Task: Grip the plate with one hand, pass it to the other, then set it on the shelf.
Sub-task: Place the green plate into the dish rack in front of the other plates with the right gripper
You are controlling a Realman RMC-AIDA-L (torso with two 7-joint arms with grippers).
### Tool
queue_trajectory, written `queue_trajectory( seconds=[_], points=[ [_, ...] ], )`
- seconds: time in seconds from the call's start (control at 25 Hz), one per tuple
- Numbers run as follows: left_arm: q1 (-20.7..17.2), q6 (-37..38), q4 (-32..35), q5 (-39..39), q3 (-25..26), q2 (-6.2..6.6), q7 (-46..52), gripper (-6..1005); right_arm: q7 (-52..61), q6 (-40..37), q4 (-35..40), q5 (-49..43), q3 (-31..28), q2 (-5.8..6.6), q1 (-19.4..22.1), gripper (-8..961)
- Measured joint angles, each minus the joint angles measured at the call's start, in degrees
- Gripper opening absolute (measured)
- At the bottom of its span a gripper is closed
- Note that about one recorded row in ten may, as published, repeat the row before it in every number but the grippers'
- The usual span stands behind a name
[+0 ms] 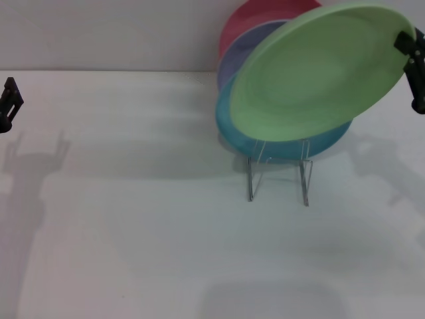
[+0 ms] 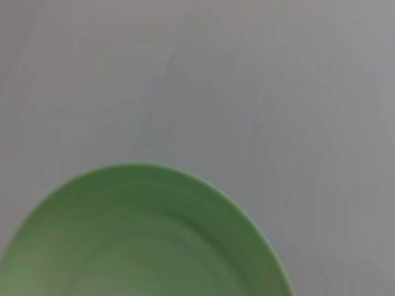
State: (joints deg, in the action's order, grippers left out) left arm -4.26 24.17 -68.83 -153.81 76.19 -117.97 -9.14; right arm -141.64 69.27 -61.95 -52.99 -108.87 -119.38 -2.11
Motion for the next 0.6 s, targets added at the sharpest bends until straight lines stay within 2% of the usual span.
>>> queue_trajectory(
  seconds=[0.24, 0.6],
  points=[
    [0.2, -0.5, 0.1, 0.0, -0.2, 0.02, 0.0, 802, -1.9, 0.0, 2.8, 0.1, -0.3, -0.06, -1.2, 20],
    [0.9, -1.8, 0.1, 0.2, 0.1, -0.04, 0.0, 802, -4.3, 0.0, 4.4, 3.2, 0.3, -0.33, -0.2, 30]
  ],
)
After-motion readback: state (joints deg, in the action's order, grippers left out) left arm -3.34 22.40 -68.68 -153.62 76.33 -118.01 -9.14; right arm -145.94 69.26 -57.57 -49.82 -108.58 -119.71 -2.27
